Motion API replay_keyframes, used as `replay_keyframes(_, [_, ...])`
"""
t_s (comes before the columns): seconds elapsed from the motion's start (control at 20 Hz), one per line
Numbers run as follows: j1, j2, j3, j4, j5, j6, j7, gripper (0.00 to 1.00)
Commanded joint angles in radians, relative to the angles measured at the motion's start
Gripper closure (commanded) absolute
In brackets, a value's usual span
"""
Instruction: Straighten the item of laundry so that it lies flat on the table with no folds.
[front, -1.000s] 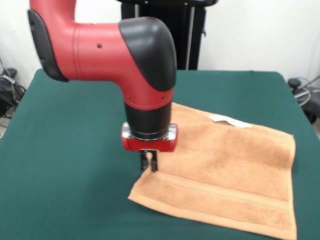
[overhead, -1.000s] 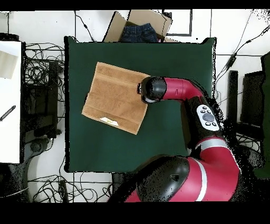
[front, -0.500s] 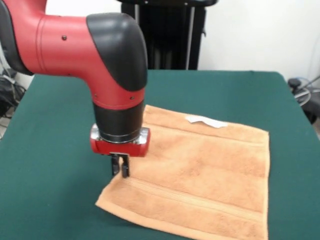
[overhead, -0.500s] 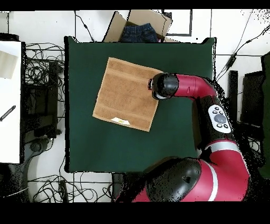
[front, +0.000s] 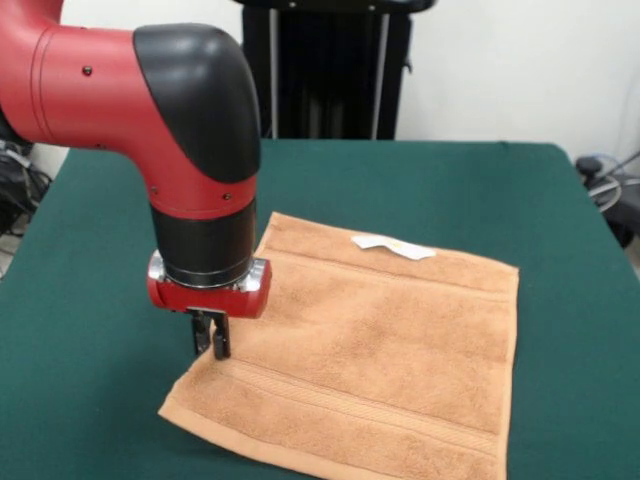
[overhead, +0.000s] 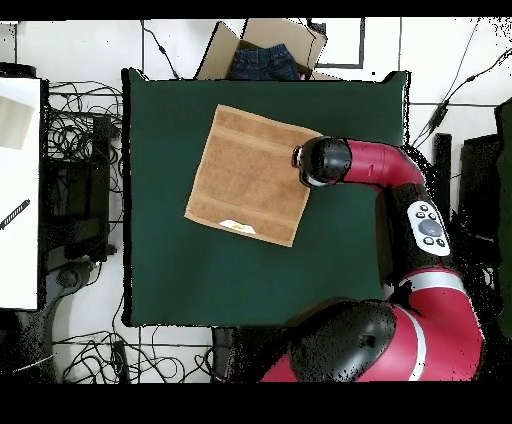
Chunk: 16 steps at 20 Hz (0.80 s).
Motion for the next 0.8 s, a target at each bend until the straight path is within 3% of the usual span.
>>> replay_keyframes(0.05, [-0.009,0.032,0.05,-0.032,-0.071,0.06,-0.226,1.0])
replay_keyframes(0.55, [-0.015,0.042,0.052,-0.036,-0.074,0.064,-0.24,1.0])
replay_keyframes(0.6, [-0.021,0.041,0.06,-0.031,-0.075,0.051,-0.248,0.0])
replay_keyframes(0.8, [-0.017,0.043,0.061,-0.04,-0.073,0.063,-0.251,0.0])
